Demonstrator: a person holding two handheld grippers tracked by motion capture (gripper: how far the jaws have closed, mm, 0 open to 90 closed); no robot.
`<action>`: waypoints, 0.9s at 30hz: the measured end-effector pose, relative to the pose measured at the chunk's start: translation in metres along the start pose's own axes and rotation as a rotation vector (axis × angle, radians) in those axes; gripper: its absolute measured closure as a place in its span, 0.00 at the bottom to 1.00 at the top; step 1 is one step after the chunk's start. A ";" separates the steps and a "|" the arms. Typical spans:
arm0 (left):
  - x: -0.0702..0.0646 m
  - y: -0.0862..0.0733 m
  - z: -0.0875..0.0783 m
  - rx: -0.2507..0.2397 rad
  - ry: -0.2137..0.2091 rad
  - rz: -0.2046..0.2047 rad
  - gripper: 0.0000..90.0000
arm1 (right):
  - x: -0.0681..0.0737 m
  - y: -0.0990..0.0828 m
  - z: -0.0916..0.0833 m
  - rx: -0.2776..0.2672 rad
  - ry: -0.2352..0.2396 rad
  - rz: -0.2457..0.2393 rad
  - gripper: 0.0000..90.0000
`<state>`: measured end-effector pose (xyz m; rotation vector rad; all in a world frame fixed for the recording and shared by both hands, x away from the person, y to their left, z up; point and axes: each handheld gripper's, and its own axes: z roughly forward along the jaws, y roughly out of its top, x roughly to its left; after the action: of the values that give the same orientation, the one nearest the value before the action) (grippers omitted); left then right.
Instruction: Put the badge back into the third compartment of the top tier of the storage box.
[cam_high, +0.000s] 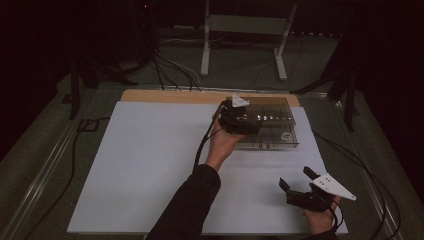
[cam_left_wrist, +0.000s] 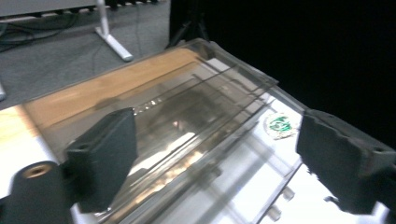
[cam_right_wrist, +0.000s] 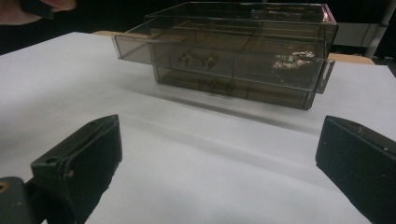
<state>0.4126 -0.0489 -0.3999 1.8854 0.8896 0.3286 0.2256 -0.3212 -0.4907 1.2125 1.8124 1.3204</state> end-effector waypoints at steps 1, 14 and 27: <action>0.004 -0.001 -0.004 -0.001 0.009 -0.001 0.08 | 0.000 0.000 0.000 0.000 0.000 0.001 0.01; 0.054 -0.025 -0.068 -0.020 0.114 0.068 0.00 | 0.001 -0.001 0.002 0.005 0.004 0.002 0.01; 0.087 -0.083 -0.146 -0.056 0.182 0.097 0.00 | 0.003 -0.001 0.003 0.010 0.005 -0.002 0.01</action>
<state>0.3532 0.1301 -0.4149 1.8717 0.9014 0.5859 0.2266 -0.3178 -0.4927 1.2129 1.8256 1.3158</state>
